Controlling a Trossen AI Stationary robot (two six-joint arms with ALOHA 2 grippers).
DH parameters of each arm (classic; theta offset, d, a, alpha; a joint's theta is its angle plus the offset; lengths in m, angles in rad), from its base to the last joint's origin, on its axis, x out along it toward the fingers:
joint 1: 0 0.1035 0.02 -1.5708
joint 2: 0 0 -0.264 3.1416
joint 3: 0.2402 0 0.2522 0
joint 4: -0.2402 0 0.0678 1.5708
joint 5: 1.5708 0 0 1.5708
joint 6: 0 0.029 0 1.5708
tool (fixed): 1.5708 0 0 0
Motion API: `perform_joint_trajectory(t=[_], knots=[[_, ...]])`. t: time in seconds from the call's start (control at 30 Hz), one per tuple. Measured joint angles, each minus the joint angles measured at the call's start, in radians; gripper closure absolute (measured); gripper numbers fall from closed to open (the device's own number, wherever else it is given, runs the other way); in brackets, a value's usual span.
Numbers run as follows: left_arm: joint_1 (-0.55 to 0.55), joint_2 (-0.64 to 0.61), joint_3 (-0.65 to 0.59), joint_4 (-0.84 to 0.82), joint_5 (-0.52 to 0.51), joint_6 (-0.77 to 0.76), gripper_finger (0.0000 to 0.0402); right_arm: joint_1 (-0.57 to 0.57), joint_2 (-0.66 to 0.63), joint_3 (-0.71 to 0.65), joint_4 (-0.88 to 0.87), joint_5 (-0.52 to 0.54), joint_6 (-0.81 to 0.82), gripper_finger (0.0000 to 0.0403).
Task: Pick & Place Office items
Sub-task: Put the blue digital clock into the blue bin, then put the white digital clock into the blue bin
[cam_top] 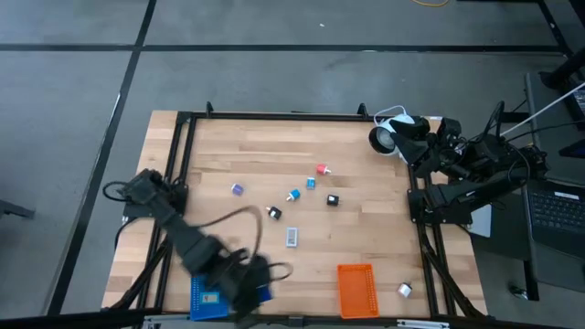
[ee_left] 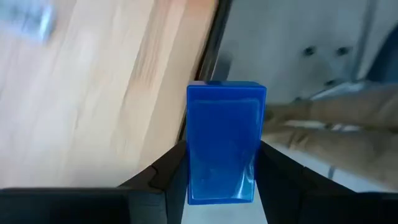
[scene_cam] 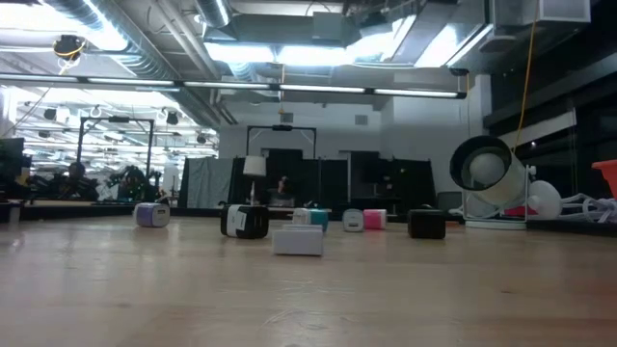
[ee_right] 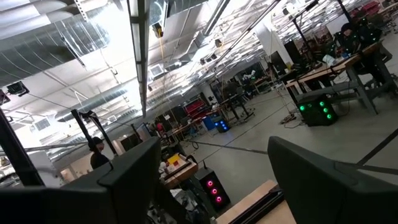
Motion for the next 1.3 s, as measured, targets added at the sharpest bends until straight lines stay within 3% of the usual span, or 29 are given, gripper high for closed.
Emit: perform_joint_trajectory(t=[0.27,0.5,0.7,0.87,1.1,1.3], knots=[[-0.236,-0.001,-0.159,-0.097,-0.075,-0.431,0.0254,0.000,0.001,0.000,0.000,0.000,0.001,0.0101],[-0.323,-0.001,-0.399,-0.046,-0.066,-0.708,0.0254,0.000,0.001,0.000,-0.001,0.000,0.011,0.0101],[-0.323,-0.001,-0.563,0.202,-0.069,-0.744,0.0254,0.000,0.001,0.000,-0.001,0.000,0.037,0.0101],[-0.324,-0.001,-0.630,0.241,-0.057,-0.773,0.0252,0.000,0.001,0.000,-0.002,0.000,0.058,0.0101],[-0.329,-0.003,-0.632,0.204,0.032,-0.767,0.0135,0.000,0.001,0.000,-0.014,0.026,0.058,0.0101],[-0.309,-0.029,-0.590,0.157,0.019,-0.769,0.0113,0.000,0.001,0.000,-0.016,0.116,0.057,0.0101]])
